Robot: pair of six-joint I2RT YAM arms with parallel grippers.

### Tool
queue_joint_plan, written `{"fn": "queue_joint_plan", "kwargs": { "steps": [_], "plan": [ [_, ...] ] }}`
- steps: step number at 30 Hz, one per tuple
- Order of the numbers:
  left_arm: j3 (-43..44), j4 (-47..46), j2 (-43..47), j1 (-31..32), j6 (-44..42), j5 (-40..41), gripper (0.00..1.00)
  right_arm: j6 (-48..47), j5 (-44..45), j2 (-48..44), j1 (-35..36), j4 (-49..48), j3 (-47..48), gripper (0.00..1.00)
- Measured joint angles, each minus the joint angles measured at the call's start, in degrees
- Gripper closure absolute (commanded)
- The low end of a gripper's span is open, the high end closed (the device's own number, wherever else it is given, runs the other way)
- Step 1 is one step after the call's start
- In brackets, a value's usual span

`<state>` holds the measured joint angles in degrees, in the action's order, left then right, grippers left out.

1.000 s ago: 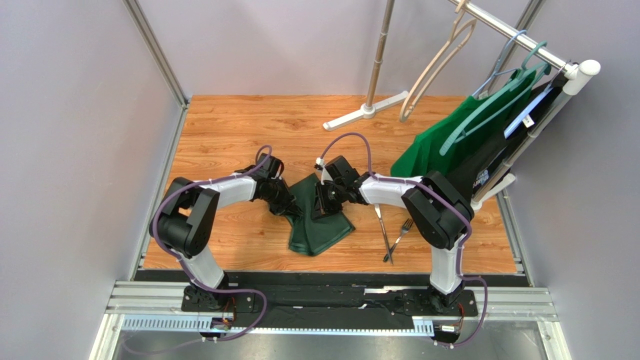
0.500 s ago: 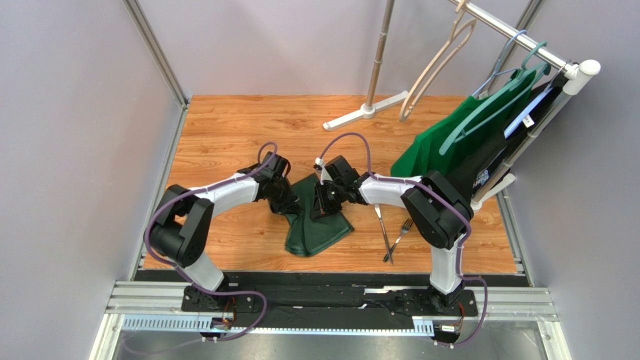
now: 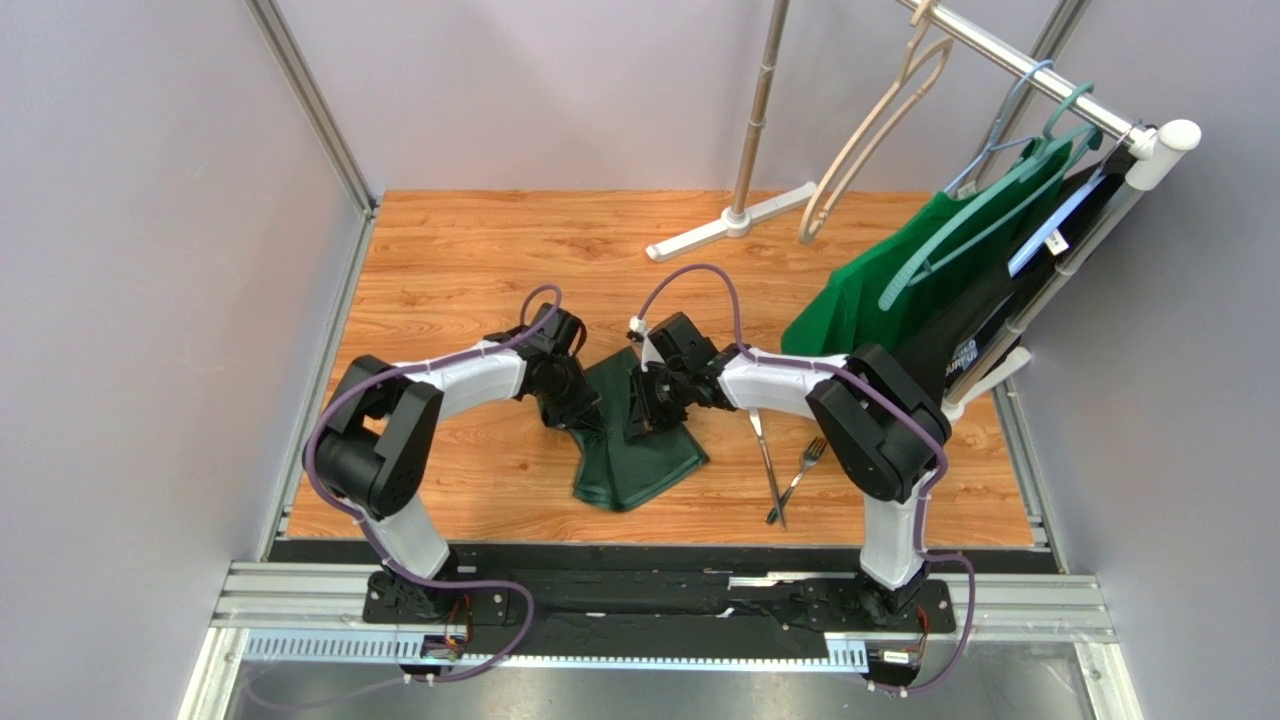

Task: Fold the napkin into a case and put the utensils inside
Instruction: Fold the lower triangle-folded napkin at the center of the board.

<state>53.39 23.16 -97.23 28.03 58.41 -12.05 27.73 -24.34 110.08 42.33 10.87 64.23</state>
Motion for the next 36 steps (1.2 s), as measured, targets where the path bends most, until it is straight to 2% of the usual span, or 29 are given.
{"fn": "queue_joint_plan", "kwargs": {
  "steps": [1,2,3,7,11,12,13,17,21,27,33,34,36],
  "plan": [
    [0.11,0.00,-0.04,0.00,-0.02,0.00,1.00,-0.46,1.05,-0.48,0.31,0.94,0.00,0.63],
    [0.26,-0.04,-0.09,0.02,-0.02,0.02,1.00,-1.16,2.29,-1.27,0.70,2.23,0.00,0.52],
    [0.35,-0.20,-0.13,0.04,-0.02,0.02,1.00,-1.95,3.87,-2.47,1.29,3.28,-0.02,0.48],
    [0.46,-0.33,-0.50,0.02,-0.02,-0.28,1.00,-5.86,11.78,-9.64,6.47,5.42,-1.95,0.39],
    [0.48,-0.31,-0.55,0.02,-0.17,-0.50,1.00,-11.76,21.59,-18.25,17.03,1.68,-7.96,0.32],
    [0.50,-0.33,-0.57,0.02,-0.22,-0.57,1.00,-12.85,22.82,-19.34,17.57,0.90,-9.31,0.31],
    [0.52,-0.31,-0.61,0.02,-0.24,-0.70,1.00,-14.64,25.11,-20.41,21.86,-0.59,-11.10,0.29],
    [0.57,-0.63,-1.01,0.02,-0.26,-1.81,1.00,-21.27,34.62,-20.81,29.75,-5.11,-16.09,0.24],
    [0.57,-1.07,-1.25,0.02,-0.57,-2.75,1.00,-27.58,42.03,-17.20,34.07,-9.44,-16.55,0.22],
    [0.57,-1.16,-1.25,0.00,-1.57,-3.13,1.00,-33.35,48.02,-13.20,35.28,-12.70,-15.76,0.23],
    [0.52,-1.25,-1.25,-0.02,-1.99,-4.00,1.00,-37.16,54.88,-8.76,36.00,-14.16,-12.79,0.32],
    [0.50,-1.27,-1.25,-0.02,-2.03,-4.02,1.00,-37.13,55.84,-8.81,36.00,-14.43,-12.72,0.39],
    [0.37,-1.36,-1.25,-0.04,-2.16,-4.07,1.00,-36.46,57.53,-8.92,36.02,-15.02,-12.74,0.42]
  ]
}}
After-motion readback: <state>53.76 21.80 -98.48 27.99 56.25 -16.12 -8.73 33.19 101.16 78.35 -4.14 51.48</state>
